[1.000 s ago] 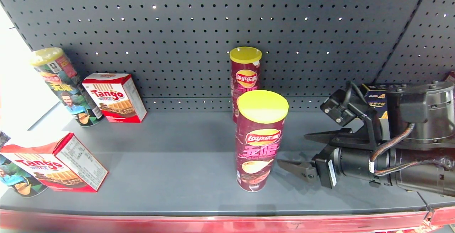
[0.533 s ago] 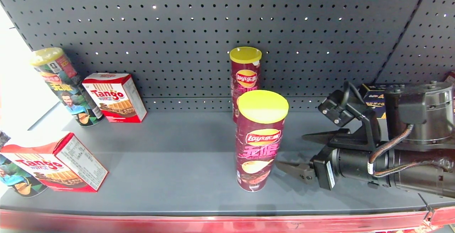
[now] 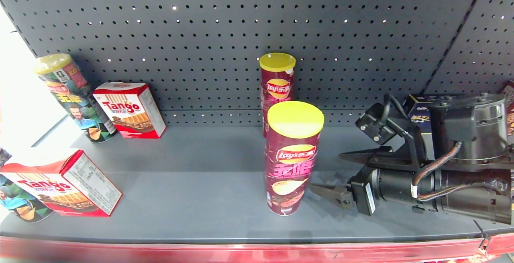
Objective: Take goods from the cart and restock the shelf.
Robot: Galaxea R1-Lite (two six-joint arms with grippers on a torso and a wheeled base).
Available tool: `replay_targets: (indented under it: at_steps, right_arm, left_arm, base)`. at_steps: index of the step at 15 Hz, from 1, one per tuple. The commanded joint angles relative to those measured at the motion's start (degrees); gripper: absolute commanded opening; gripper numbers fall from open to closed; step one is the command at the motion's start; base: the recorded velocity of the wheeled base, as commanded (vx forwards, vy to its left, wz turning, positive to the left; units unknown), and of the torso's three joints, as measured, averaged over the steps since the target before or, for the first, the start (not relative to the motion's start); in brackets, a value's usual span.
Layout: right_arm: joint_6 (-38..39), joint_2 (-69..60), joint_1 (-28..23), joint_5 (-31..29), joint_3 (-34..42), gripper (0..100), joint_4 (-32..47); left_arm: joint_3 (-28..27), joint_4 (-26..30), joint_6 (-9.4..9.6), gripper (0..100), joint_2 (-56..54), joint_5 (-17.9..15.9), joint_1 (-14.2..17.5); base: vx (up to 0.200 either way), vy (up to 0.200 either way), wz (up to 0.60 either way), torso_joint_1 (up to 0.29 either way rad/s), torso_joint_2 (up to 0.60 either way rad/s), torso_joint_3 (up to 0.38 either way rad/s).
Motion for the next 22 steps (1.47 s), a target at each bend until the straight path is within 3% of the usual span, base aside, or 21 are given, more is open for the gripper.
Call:
replay_targets:
  at_steps: [1, 21, 22]
  right_arm:
    - [-0.04, -1.2, -0.29, 0.0, 0.57, 100, 0.06]
    - [-0.04, 2.23, -1.08, 0.0, -2.16, 100, -0.21]
    - [-0.04, 1.97, -1.61, -2.03, -2.25, 100, -2.4]
  left_arm:
    - [0.03, -0.01, 0.0, 100, 0.15, 0.01, 0.01]
    - [0.03, -0.01, 0.0, 100, 0.07, 0.01, 0.01]
    - [0.03, -0.01, 0.0, 100, 0.07, 0.01, 0.01]
  base:
    - [0.0, 0.0, 0.0, 0.0, 0.0, 0.0]
    - [0.0, 0.0, 0.0, 0.0, 0.0, 0.0]
    - [0.0, 0.0, 0.0, 0.0, 0.0, 0.0]
